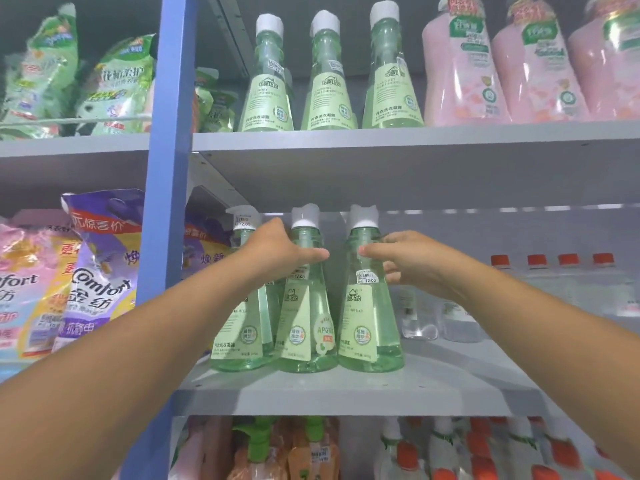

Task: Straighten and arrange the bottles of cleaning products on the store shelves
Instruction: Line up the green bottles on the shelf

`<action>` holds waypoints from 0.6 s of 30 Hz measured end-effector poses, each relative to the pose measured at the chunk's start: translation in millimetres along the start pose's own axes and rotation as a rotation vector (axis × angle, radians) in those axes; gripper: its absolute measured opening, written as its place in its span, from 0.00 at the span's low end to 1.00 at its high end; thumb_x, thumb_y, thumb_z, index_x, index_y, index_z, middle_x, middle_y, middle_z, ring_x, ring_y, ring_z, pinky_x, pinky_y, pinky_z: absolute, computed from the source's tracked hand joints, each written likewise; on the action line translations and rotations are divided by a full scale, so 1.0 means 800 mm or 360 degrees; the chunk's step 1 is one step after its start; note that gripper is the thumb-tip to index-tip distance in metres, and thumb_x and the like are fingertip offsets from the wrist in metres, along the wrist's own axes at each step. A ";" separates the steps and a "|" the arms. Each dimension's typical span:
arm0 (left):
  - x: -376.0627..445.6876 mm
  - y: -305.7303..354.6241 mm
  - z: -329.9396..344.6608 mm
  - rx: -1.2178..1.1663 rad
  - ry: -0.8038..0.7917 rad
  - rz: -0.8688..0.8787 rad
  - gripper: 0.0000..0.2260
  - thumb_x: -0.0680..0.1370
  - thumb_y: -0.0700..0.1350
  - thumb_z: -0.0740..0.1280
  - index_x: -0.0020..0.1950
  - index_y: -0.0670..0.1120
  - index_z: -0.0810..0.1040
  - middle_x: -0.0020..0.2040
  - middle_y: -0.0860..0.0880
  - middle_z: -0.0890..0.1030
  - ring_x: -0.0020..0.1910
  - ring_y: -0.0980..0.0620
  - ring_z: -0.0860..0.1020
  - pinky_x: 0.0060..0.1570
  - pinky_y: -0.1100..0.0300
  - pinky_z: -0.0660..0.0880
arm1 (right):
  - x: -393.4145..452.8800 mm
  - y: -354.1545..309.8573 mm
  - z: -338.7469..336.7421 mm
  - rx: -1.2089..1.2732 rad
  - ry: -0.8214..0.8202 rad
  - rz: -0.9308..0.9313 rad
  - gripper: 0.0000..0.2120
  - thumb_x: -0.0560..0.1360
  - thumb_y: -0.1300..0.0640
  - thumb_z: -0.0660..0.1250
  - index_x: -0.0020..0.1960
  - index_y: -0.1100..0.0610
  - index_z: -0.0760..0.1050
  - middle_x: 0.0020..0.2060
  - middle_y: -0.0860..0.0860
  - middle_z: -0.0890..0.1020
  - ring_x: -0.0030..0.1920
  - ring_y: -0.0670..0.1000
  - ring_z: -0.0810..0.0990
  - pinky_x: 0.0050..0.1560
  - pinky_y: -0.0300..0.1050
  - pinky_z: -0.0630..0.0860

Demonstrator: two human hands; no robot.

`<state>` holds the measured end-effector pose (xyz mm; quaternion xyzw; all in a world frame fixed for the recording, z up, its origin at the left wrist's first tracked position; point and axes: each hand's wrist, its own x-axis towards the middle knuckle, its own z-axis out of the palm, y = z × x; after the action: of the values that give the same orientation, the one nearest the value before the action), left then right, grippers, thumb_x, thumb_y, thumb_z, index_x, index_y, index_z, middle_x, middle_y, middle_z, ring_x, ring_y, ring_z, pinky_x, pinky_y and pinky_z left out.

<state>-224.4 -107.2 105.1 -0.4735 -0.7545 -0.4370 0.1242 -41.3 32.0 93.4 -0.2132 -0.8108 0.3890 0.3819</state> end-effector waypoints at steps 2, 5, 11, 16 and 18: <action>-0.001 0.000 -0.002 -0.0072 -0.0046 -0.0029 0.26 0.72 0.64 0.75 0.60 0.49 0.74 0.52 0.51 0.81 0.49 0.50 0.82 0.47 0.54 0.80 | 0.005 0.004 0.007 -0.0116 0.0025 -0.0023 0.27 0.70 0.41 0.79 0.62 0.54 0.78 0.53 0.49 0.87 0.49 0.47 0.87 0.51 0.44 0.82; 0.000 -0.007 -0.006 -0.0175 -0.0163 -0.0035 0.24 0.73 0.59 0.76 0.64 0.49 0.76 0.54 0.50 0.82 0.51 0.47 0.84 0.54 0.49 0.82 | 0.009 0.006 0.006 -0.0184 0.0065 -0.0059 0.21 0.72 0.43 0.78 0.59 0.52 0.81 0.50 0.47 0.88 0.51 0.49 0.87 0.58 0.49 0.82; -0.004 -0.002 0.012 -0.0051 0.0022 0.0018 0.27 0.70 0.62 0.78 0.60 0.50 0.71 0.50 0.53 0.79 0.47 0.52 0.81 0.52 0.50 0.80 | 0.004 0.006 -0.011 -0.0166 -0.0087 -0.0065 0.18 0.77 0.49 0.75 0.63 0.55 0.80 0.49 0.49 0.89 0.50 0.50 0.88 0.61 0.51 0.81; -0.009 0.005 0.015 -0.0093 0.0007 -0.0025 0.24 0.74 0.60 0.75 0.62 0.49 0.73 0.50 0.52 0.79 0.45 0.54 0.79 0.46 0.55 0.78 | -0.002 0.015 -0.005 -0.0096 -0.0022 -0.0132 0.17 0.73 0.43 0.76 0.58 0.50 0.83 0.50 0.45 0.88 0.50 0.47 0.87 0.54 0.49 0.82; -0.009 0.005 0.011 -0.0111 -0.0056 -0.0042 0.25 0.74 0.57 0.75 0.66 0.48 0.73 0.51 0.51 0.80 0.47 0.51 0.81 0.49 0.54 0.80 | -0.002 0.018 0.000 -0.0101 0.0022 -0.0145 0.16 0.73 0.43 0.77 0.57 0.49 0.83 0.48 0.44 0.89 0.51 0.47 0.87 0.51 0.48 0.81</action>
<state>-215.7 -103.9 97.7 -0.4752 -0.7471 -0.4564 0.0885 -39.7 39.8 81.3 -0.1906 -0.8290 0.3437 0.3978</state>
